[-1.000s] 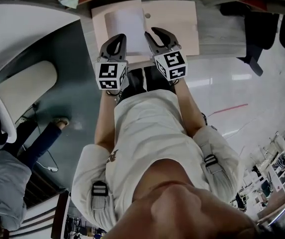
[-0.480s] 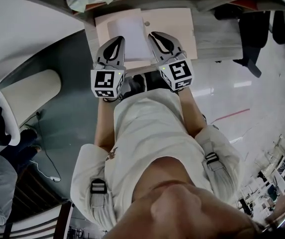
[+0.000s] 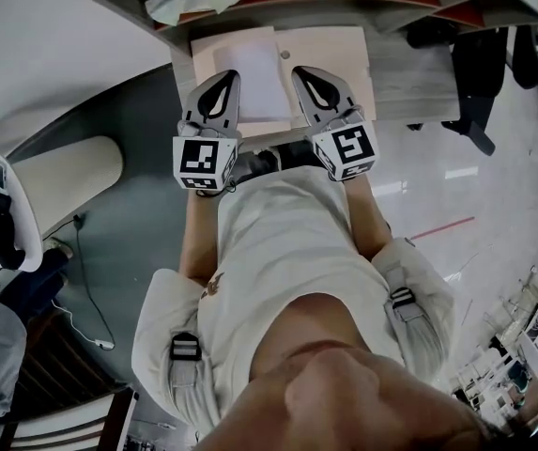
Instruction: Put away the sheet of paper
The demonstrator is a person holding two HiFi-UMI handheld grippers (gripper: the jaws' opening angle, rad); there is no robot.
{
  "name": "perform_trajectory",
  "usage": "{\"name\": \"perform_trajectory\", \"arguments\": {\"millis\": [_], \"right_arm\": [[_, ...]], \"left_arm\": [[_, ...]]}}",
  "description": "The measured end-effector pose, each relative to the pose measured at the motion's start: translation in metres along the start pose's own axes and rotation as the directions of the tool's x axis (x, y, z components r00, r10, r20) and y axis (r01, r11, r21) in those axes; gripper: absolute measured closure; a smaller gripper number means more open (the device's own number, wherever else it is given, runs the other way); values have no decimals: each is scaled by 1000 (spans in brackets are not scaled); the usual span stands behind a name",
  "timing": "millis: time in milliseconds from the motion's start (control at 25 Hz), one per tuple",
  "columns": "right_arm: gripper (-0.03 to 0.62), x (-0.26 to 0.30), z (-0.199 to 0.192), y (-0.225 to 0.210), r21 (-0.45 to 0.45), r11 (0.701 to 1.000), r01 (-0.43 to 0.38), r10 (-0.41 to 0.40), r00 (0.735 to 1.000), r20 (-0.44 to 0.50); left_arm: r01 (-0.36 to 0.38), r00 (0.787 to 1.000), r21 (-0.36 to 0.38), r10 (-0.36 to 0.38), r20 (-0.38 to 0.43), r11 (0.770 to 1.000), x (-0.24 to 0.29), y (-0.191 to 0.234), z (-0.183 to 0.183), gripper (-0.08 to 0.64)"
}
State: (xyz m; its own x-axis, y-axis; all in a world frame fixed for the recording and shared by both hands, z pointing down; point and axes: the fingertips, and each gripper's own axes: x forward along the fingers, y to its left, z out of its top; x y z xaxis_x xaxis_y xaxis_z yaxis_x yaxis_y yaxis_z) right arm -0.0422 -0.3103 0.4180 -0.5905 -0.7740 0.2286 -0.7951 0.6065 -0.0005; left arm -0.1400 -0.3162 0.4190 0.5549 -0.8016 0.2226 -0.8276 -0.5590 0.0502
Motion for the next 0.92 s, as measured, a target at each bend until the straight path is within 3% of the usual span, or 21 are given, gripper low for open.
{"name": "perform_trajectory", "arguments": {"millis": [920], "right_arm": [[572, 5, 2, 8, 7, 1000, -22, 22, 1000, 1]], "left_arm": [[-11, 1000, -10, 12, 20, 1000, -2, 1, 0, 540]]}}
